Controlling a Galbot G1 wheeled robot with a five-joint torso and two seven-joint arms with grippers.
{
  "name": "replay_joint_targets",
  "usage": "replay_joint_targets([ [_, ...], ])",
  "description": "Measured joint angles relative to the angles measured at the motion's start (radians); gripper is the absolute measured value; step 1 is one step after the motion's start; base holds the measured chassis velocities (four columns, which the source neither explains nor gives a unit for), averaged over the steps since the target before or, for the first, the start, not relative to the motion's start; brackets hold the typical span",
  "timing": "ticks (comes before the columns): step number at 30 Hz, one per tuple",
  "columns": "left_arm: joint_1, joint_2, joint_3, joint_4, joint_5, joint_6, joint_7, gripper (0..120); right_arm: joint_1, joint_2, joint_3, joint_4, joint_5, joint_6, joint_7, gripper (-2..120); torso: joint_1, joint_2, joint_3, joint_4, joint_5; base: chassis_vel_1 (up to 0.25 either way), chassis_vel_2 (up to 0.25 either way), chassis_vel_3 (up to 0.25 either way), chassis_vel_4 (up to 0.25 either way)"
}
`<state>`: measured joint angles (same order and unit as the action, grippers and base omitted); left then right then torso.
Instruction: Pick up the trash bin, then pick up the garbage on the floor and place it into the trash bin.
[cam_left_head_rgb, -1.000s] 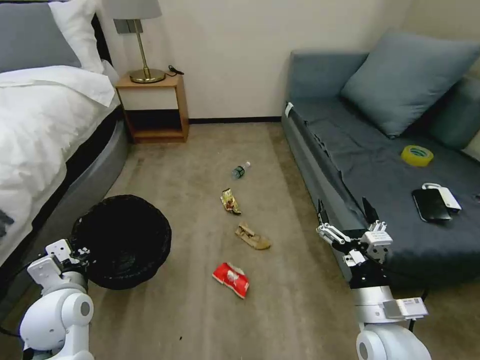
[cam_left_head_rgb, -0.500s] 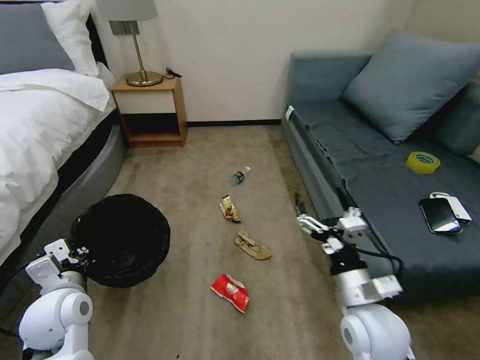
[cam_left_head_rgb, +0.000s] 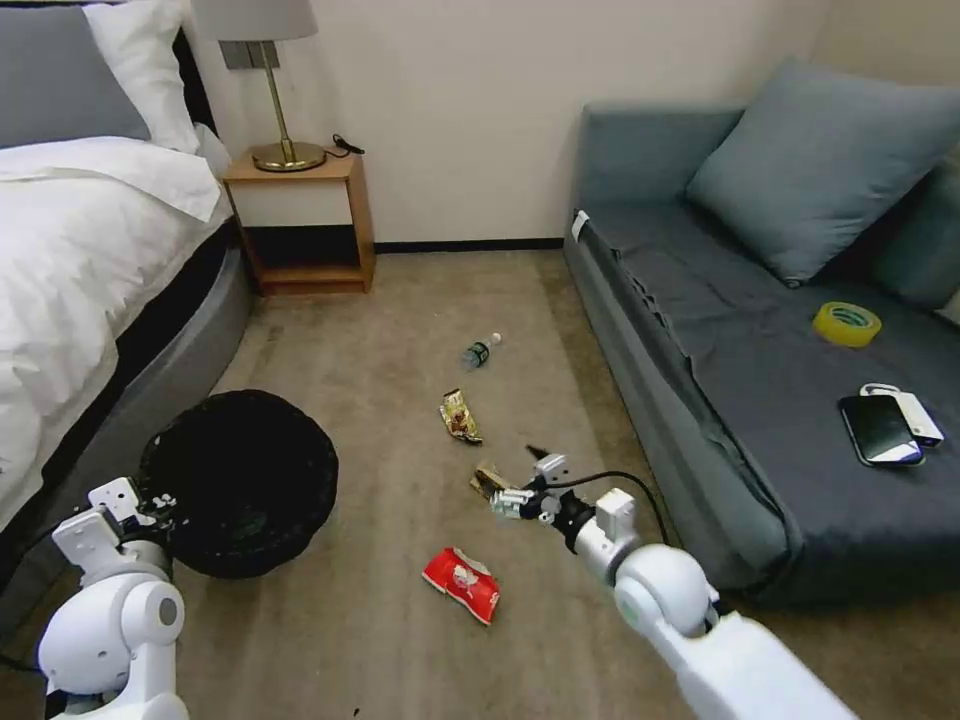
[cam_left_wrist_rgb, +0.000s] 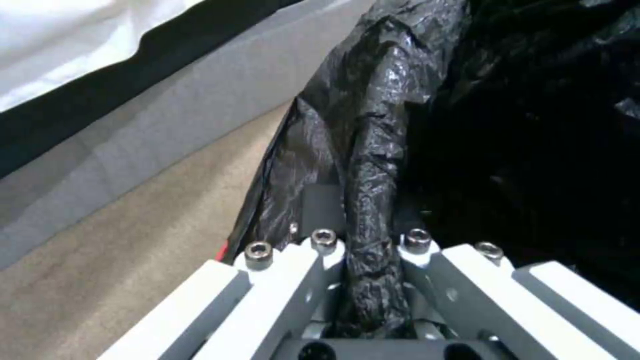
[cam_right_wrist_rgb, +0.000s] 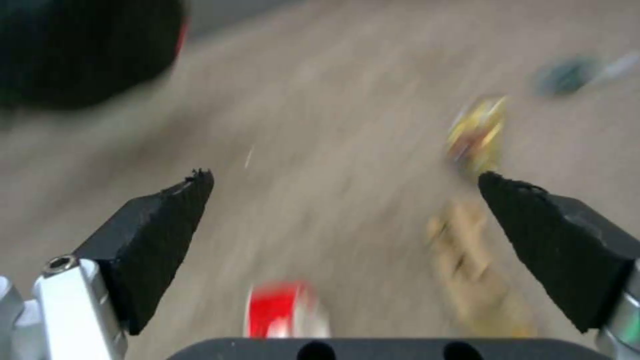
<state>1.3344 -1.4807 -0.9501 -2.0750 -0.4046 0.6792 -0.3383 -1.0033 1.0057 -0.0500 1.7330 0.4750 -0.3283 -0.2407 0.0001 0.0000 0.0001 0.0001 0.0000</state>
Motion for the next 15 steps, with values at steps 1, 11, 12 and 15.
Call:
replay_joint_targets([
  [1, 0.000, 0.000, 0.000, 0.000, 0.000, 0.000, 0.000, 2, 0.000, 0.000, 0.000, 0.000, 0.000, 0.000, 0.000, 100, 0.000, 0.000, 0.000, 0.0000, 0.0000, 0.000, 0.000, 0.000, 0.000],
  [11, -0.006, -0.015, 0.013, 0.005, 0.037, 0.002, 0.006, 2, 0.141, -0.019, -0.149, -0.231, -0.024, -0.091, -0.199, 99, 0.000, 0.000, 0.000, -0.0003, -0.0002, 0.000, 0.000, 0.000, 0.000],
  [12, -0.006, -0.016, 0.012, 0.007, 0.042, 0.002, 0.006, 2, 0.153, -0.012, -0.168, -0.259, -0.029, -0.091, -0.199, 98, 0.000, 0.000, 0.000, -0.0003, 0.0000, 0.000, 0.000, 0.000, 0.000],
  [15, -0.004, -0.020, 0.010, 0.008, 0.049, 0.002, 0.007, 2, 0.192, 0.023, -0.216, -0.340, -0.041, -0.075, -0.188, 93, 0.000, 0.000, 0.000, -0.0002, -0.0001, 0.000, 0.000, 0.000, 0.000],
])
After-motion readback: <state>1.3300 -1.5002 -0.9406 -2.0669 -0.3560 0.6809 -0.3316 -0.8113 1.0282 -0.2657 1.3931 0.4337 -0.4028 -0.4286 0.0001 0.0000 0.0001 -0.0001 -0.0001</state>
